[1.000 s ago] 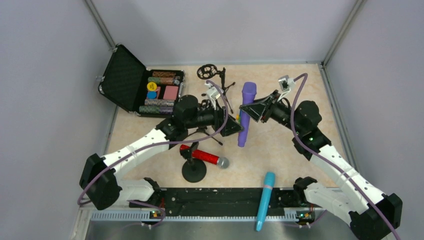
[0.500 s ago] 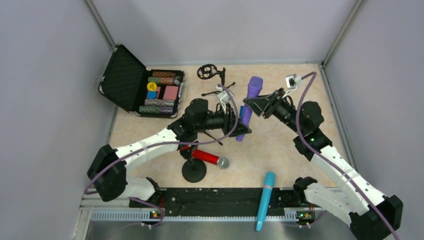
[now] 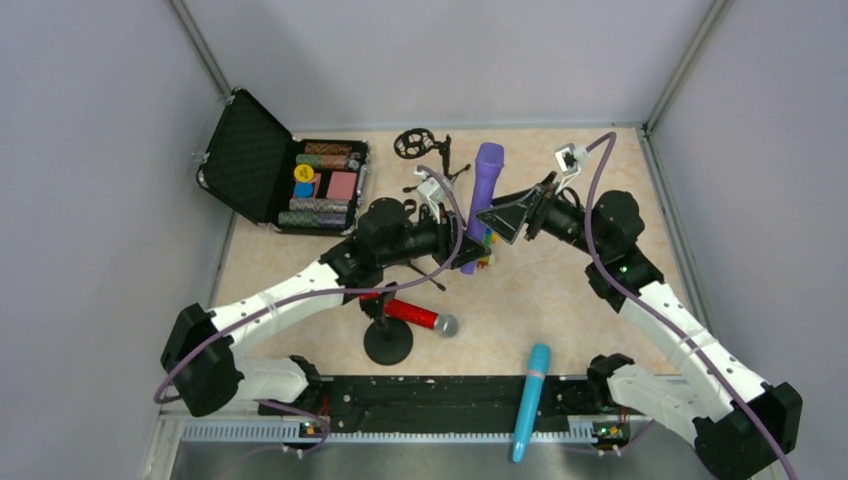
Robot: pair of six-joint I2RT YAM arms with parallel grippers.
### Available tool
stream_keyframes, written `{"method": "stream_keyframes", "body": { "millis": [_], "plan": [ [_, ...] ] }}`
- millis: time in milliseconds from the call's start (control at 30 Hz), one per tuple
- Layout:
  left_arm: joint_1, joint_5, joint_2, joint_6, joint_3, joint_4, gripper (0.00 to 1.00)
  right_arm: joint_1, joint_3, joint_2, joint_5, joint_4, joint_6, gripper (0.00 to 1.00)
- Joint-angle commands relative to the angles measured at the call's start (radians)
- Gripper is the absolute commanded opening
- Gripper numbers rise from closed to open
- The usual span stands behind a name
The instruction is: Attach the microphones to the stand
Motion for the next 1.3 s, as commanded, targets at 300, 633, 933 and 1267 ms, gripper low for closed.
{"method": "stream_keyframes", "body": {
  "millis": [300,633,933,1267],
  "plan": [
    [0.001,-0.002,-0.092,0.014,-0.035,0.024,0.0,-0.051,-0.002,0.098,-0.312,0.284,0.188,0.85],
    [0.002,0.065,-0.055,-0.013,-0.03,0.05,0.0,-0.051,-0.008,0.171,-0.327,0.379,0.263,0.67],
    [0.001,0.093,-0.062,-0.02,-0.045,0.059,0.0,-0.05,-0.004,0.186,-0.31,0.387,0.27,0.36],
    [0.002,0.046,-0.11,-0.007,-0.085,0.058,0.46,-0.05,-0.022,0.173,-0.279,0.381,0.247,0.0]
  ]
}}
